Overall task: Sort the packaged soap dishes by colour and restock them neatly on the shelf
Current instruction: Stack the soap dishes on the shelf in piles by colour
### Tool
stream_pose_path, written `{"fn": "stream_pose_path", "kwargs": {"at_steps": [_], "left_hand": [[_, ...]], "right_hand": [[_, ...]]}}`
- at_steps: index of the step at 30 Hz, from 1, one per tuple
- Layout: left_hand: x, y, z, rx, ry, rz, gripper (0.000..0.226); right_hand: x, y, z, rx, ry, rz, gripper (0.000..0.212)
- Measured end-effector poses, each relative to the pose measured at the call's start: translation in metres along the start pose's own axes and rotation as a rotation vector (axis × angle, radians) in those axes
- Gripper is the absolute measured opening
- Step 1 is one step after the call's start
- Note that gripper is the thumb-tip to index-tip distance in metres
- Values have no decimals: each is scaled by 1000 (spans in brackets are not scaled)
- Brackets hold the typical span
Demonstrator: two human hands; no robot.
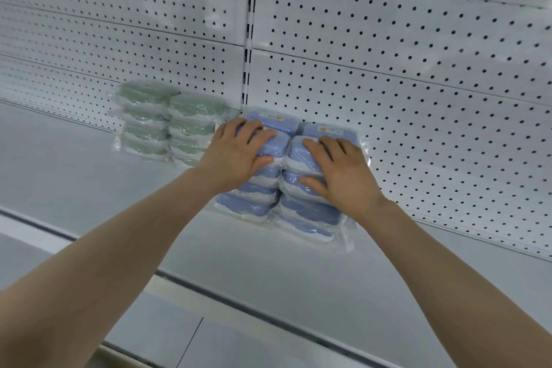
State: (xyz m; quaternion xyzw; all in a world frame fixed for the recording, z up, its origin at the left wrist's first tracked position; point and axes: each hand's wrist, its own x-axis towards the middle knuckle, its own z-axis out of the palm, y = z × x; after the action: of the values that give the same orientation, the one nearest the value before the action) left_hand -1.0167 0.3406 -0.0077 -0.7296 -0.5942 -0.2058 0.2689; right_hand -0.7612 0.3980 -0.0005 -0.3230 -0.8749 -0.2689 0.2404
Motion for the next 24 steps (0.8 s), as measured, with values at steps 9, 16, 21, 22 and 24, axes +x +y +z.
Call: {"fn": "stream_pose_path", "kwargs": {"at_steps": [9, 16, 21, 22, 24], "left_hand": [[-2, 8, -20, 84, -104, 26, 55], [-10, 11, -39, 25, 20, 143, 48], [-27, 25, -63, -4, 102, 237, 48], [-30, 30, -67, -11, 124, 256, 47], [-38, 42, -74, -35, 159, 294, 46]], "right_hand": [[0, -6, -9, -93, -78, 23, 67], [-5, -17, -35, -123, -177, 60, 66], [-25, -22, -66, -155, -170, 77, 66], [-33, -25, -73, -153, -157, 84, 66], [-53, -28, -90, -163, -139, 91, 63]]}}
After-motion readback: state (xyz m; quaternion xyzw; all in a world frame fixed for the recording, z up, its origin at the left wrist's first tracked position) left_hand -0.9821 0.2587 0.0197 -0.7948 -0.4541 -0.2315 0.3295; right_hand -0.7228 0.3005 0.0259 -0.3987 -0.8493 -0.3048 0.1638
